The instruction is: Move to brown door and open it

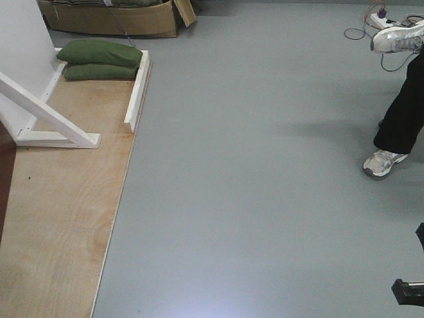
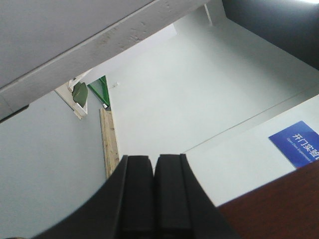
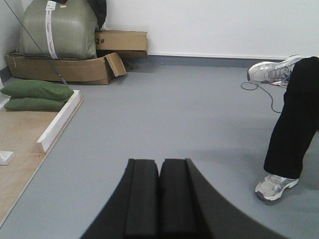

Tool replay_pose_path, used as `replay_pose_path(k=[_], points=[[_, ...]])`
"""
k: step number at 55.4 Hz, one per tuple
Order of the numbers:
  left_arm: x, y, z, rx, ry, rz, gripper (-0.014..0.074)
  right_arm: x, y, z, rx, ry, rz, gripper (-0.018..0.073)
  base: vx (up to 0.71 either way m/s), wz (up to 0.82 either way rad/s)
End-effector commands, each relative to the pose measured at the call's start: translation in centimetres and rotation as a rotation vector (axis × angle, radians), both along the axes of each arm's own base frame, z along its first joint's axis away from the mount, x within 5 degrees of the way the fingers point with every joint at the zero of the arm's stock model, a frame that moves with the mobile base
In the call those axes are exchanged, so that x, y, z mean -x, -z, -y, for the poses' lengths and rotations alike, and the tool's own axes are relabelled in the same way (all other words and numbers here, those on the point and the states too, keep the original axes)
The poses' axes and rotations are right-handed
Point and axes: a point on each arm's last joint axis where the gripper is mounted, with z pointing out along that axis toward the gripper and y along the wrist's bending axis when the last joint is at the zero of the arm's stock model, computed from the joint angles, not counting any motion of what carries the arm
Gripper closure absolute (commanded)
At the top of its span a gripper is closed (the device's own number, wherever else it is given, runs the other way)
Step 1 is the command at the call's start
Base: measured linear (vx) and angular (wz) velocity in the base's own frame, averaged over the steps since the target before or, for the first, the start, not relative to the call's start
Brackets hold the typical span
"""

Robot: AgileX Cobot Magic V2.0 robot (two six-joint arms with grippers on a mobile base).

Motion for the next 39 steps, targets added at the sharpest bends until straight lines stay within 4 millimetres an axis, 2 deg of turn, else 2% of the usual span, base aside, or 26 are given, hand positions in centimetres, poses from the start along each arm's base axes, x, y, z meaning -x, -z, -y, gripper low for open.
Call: replay_pose_path(k=[1, 20, 39], points=[[-0.1, -3.3, 2.4, -0.125, 0.030, 0.065, 0.0600, 0.0, -0.7, 0.0, 0.010, 0.003, 0.094, 0.0559, 0.00, 0.00], [-3.1, -2.5, 3.2, -0.083, 0.111, 0.031, 0.0600, -0.1, -0.7, 0.0, 0.010, 0.003, 0.092, 0.0559, 0.00, 0.00], [-5.3, -3.2, 5.5, -0.100, 0.196, 0.043, 0.0600, -0.1, -0.7, 0.0, 0.010, 0.003, 0.092, 0.0559, 0.00, 0.01]])
